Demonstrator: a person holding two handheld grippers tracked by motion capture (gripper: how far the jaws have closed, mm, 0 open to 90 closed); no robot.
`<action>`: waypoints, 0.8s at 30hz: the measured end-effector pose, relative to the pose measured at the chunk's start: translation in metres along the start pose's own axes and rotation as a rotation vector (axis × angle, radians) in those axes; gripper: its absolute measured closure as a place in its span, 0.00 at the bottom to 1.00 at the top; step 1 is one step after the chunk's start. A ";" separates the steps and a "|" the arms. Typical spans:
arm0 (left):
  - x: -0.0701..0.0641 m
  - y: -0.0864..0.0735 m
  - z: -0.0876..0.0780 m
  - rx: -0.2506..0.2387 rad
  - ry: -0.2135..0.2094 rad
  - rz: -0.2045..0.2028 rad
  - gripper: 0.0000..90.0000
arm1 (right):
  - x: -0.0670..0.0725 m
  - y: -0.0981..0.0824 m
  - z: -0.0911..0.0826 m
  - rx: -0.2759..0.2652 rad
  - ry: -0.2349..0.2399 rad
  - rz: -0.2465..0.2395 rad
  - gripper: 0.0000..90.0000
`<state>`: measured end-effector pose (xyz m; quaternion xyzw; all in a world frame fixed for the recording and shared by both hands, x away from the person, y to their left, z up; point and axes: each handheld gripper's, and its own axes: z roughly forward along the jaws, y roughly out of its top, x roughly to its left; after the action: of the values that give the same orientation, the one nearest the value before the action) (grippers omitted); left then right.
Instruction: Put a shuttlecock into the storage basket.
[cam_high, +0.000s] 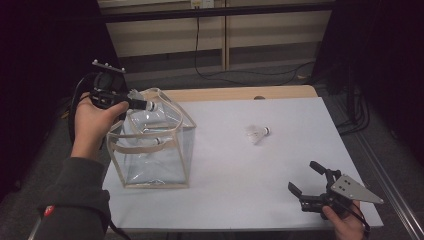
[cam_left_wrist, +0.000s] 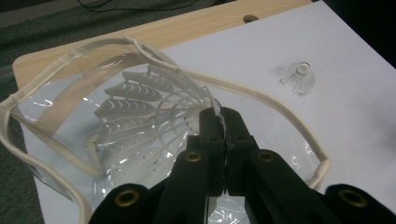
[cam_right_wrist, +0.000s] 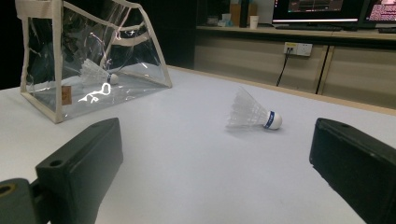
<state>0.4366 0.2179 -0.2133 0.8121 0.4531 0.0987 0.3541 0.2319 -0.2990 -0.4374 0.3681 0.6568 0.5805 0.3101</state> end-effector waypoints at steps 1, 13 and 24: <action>0.001 -0.001 0.000 0.001 0.003 0.000 0.99 | 0.000 0.000 0.000 0.001 -0.001 -0.001 0.03; 0.006 -0.006 0.010 0.021 0.018 -0.015 0.99 | 0.000 0.000 0.000 0.001 -0.001 -0.002 0.03; 0.006 -0.009 0.020 0.039 0.031 -0.024 0.99 | 0.000 0.000 0.000 0.001 0.000 -0.002 0.03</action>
<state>0.4434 0.2163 -0.2346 0.8117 0.4701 0.0984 0.3323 0.2318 -0.2991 -0.4373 0.3677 0.6573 0.5798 0.3106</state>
